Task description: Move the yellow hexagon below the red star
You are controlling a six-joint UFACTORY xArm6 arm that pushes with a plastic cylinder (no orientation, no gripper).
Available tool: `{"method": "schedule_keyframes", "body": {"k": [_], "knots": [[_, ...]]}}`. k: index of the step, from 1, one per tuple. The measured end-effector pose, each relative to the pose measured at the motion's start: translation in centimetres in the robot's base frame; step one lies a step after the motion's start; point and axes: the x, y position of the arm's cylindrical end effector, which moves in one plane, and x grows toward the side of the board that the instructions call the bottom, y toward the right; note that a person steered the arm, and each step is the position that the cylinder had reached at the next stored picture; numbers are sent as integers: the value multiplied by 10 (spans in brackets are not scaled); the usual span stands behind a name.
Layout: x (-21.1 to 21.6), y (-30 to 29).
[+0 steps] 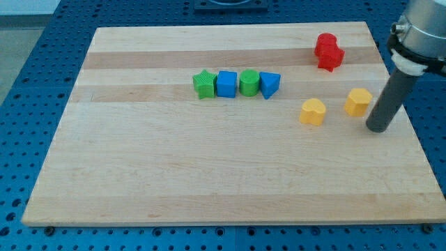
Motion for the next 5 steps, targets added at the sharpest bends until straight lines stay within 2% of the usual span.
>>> {"method": "schedule_keyframes", "body": {"k": [5], "knots": [[-51,-13]]}}
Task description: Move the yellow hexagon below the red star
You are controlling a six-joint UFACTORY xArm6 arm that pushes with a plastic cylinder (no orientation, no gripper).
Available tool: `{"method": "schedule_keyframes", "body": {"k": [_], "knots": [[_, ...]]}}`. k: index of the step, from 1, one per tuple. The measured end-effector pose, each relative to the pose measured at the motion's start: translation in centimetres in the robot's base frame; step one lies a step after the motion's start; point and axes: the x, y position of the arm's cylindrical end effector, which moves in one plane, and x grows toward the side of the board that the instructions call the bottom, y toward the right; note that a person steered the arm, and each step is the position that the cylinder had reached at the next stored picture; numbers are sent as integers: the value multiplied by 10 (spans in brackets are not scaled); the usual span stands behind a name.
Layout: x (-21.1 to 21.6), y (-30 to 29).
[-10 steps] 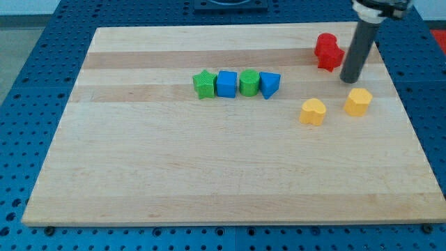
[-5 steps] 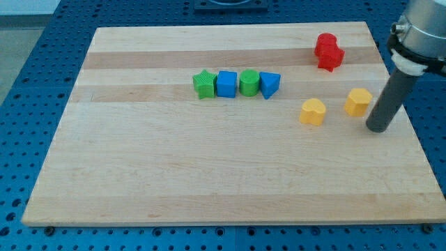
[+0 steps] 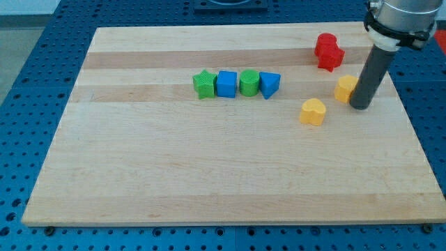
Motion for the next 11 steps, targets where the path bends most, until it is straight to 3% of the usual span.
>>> {"method": "schedule_keyframes", "body": {"k": [3,6,9,11], "knots": [[-3,-33],[-29,-35],[-15,-21],[-27,-21]]}}
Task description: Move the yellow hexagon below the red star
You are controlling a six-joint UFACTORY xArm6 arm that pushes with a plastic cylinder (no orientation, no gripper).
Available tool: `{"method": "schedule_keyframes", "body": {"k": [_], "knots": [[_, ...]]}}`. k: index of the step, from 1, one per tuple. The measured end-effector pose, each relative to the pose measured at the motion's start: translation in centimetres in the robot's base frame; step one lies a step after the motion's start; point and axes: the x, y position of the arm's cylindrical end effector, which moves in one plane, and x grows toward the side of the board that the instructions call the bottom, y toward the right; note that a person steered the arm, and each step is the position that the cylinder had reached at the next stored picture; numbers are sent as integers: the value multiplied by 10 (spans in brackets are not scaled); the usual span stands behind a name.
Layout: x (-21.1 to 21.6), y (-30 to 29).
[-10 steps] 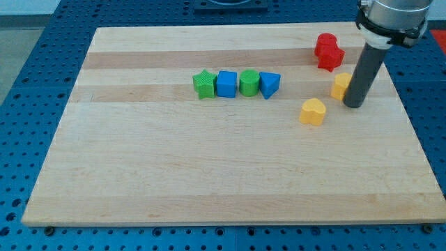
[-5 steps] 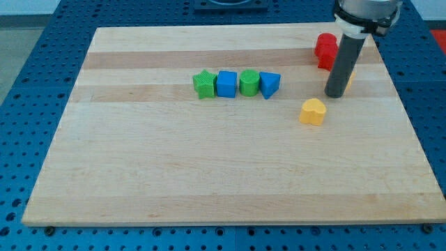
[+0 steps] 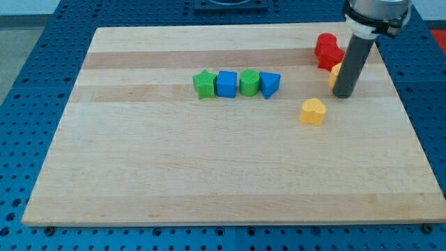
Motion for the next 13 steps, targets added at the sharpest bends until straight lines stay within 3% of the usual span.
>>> {"method": "schedule_keyframes", "body": {"k": [3,6,10,13], "knots": [[-11,0],[29,24],[-37,58],[-39,43]]}}
